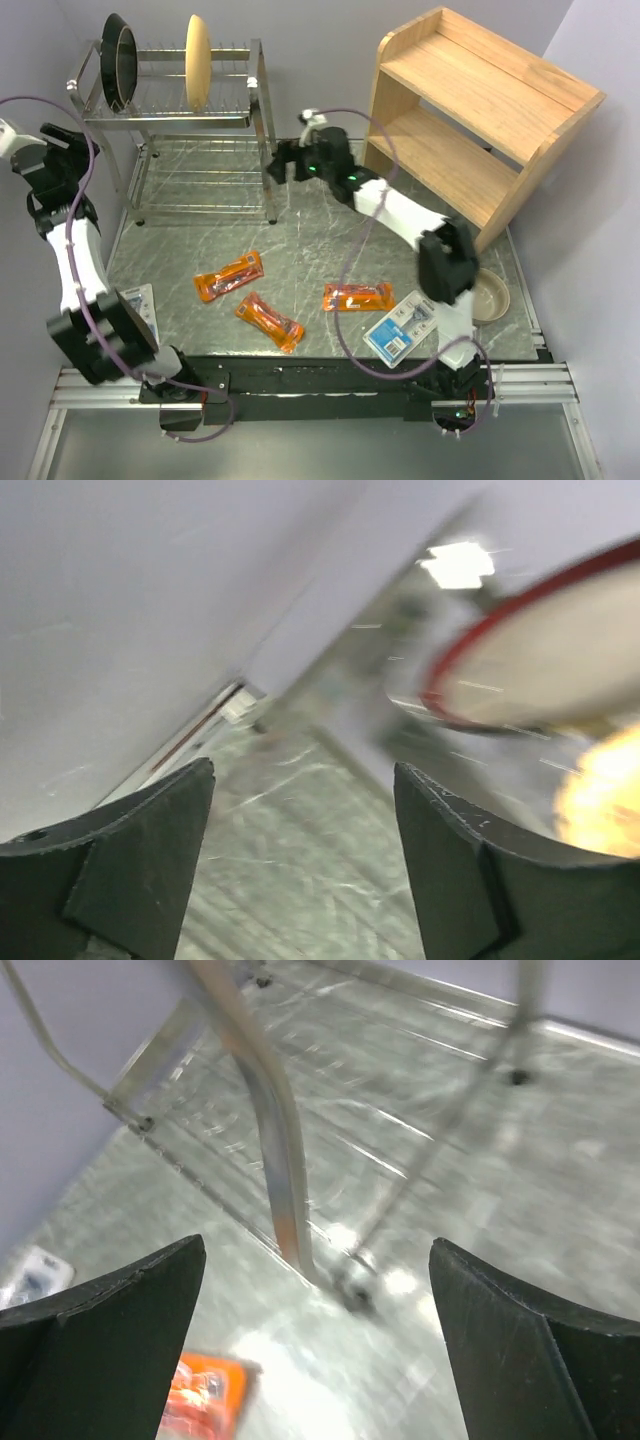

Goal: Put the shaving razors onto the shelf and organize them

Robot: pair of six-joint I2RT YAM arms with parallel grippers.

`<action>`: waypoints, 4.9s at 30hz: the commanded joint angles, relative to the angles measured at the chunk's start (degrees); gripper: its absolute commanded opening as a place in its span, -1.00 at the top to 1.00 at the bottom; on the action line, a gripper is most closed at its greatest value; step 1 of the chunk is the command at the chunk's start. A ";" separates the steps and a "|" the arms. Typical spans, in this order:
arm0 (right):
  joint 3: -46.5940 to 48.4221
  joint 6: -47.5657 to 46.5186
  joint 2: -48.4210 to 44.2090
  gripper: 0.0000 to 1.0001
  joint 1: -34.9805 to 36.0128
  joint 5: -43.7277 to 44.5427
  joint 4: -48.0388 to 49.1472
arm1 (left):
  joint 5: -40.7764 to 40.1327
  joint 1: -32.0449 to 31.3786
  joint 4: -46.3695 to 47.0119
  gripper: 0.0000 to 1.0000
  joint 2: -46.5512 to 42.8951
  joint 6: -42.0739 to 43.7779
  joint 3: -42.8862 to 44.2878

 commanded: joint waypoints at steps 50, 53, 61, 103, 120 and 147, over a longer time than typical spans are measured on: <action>-36.02 -15.05 -74.80 -0.98 -38.39 4.89 -40.09 | 13.90 -63.41 25.83 -0.25 68.95 18.63 70.20; -33.30 -17.05 -73.13 -0.98 -38.48 4.54 -41.31 | 13.47 -64.11 26.54 -0.21 70.44 20.12 71.69; -31.70 -18.83 -73.30 -0.97 -38.48 4.62 -46.07 | 10.66 -64.91 27.95 0.57 69.75 23.11 72.05; -45.77 -32.45 -59.43 -0.90 -39.79 16.15 -12.42 | 2.21 -63.94 -3.17 0.89 1.89 17.58 -0.72; -39.01 -29.91 -46.58 -0.85 -39.71 14.56 -1.68 | -1.47 -64.03 -2.90 0.13 7.34 22.85 5.60; -45.76 -78.92 -73.05 -0.98 -37.25 -23.15 -61.94 | 28.84 -65.26 -32.25 -0.99 -14.55 49.47 -15.31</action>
